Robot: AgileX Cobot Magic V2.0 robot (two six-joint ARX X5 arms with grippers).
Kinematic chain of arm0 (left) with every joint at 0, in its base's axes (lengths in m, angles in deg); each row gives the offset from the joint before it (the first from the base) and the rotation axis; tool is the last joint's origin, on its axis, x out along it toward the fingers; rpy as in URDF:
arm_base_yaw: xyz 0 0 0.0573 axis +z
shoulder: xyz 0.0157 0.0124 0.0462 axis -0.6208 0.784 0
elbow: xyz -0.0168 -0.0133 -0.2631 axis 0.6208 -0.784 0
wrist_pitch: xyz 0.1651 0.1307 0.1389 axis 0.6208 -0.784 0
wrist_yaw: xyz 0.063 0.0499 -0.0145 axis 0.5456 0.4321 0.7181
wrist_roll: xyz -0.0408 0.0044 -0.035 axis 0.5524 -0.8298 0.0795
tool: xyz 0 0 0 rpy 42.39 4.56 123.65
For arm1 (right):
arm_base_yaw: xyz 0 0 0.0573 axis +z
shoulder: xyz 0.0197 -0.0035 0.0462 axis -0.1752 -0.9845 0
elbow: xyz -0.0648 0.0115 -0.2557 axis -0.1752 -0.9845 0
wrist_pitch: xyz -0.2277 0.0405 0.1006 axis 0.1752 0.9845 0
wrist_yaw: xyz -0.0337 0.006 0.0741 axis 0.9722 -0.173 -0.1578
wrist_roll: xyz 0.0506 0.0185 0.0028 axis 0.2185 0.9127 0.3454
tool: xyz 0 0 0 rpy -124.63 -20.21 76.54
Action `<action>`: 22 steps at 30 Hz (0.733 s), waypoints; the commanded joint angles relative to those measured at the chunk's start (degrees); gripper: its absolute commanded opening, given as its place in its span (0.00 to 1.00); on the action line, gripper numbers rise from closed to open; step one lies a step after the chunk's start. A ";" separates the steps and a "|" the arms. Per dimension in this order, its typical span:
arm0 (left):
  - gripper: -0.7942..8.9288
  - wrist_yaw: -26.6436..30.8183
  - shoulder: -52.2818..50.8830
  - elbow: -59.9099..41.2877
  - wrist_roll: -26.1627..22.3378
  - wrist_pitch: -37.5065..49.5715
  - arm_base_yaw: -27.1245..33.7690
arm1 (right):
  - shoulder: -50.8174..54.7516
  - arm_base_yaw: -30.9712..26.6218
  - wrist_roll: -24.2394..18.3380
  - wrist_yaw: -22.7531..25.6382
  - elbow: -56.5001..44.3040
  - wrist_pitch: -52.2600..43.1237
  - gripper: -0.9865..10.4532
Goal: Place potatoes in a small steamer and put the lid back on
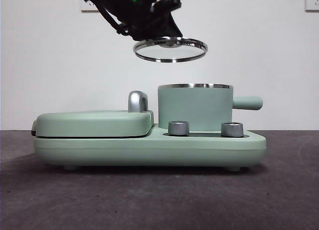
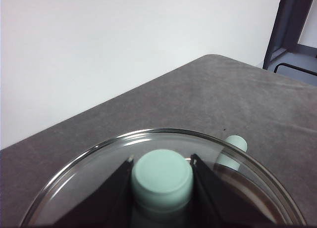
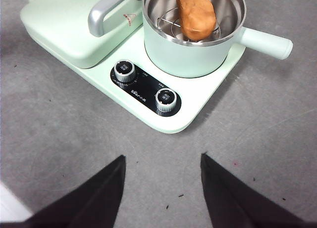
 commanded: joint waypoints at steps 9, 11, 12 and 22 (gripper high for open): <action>0.09 -0.31 7.63 6.88 0.31 4.46 -2.58 | -0.46 0.31 0.59 0.00 0.66 -0.59 0.30; 0.09 -0.33 8.37 6.88 0.90 4.61 -2.82 | -0.46 0.31 0.59 0.00 0.66 -0.59 0.30; 0.09 -0.33 8.57 6.88 1.36 4.55 -2.91 | -0.48 0.31 0.59 0.00 0.66 -0.59 0.30; 0.09 -0.33 11.13 6.86 3.02 4.59 -3.39 | -0.48 0.31 0.59 0.00 0.66 -0.61 0.30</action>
